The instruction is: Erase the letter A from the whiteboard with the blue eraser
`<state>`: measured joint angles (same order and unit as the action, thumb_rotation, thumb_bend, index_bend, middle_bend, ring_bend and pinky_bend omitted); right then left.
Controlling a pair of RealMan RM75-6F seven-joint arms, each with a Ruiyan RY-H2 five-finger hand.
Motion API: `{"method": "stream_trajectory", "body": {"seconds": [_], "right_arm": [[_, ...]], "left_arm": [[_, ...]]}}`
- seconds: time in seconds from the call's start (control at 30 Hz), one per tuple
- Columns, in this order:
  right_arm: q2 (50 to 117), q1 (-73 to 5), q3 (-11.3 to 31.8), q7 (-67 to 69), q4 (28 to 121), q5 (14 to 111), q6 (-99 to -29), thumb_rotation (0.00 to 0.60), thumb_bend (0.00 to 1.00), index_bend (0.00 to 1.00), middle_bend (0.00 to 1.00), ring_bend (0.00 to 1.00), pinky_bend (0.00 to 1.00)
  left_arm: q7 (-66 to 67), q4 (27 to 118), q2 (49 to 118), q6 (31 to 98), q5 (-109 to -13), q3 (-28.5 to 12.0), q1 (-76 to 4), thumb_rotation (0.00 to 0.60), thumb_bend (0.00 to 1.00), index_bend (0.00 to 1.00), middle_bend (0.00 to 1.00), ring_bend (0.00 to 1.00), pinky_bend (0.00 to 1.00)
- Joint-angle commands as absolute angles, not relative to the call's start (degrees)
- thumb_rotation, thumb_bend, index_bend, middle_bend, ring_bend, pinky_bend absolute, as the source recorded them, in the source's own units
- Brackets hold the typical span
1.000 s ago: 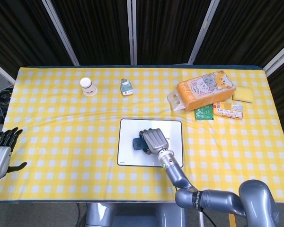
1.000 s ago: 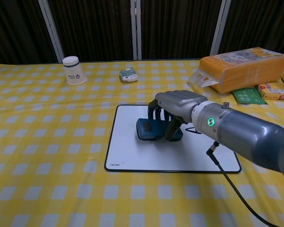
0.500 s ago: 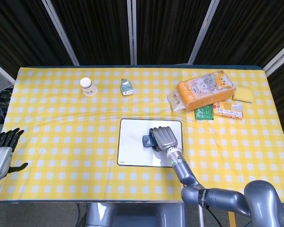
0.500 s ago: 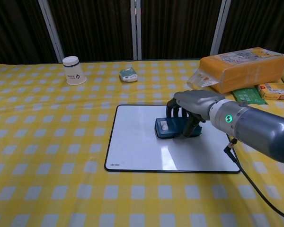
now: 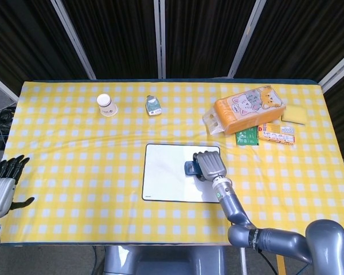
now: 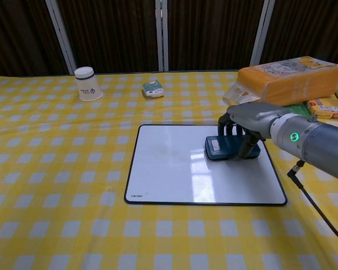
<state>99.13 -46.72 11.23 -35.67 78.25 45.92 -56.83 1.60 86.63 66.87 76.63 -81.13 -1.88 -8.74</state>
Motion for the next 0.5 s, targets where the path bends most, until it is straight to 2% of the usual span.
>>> {"method": "stream_trajectory", "body": {"seconds": [0.03, 0.5], "right_arm": [[98.48, -46.32, 11.04, -35.81, 78.73, 45.71, -57.18, 0.600, 0.34, 0.86, 0.74, 0.72, 0.76], [92.23, -43.25, 9.85, -37.73, 82.86, 44.78, -61.00, 0.600, 0.34, 0.86, 0.74, 0.72, 0.76]], "left_arm": [[1.51, 86.65, 66.82, 76.66, -81.10, -1.91, -8.73, 0.600, 0.13, 0.00, 0.00, 0.00, 0.00], [2.16, 87.27, 66.82, 77.04, -81.46, -1.79, -8.72, 0.600, 0.13, 0.00, 0.00, 0.00, 0.00]]}}
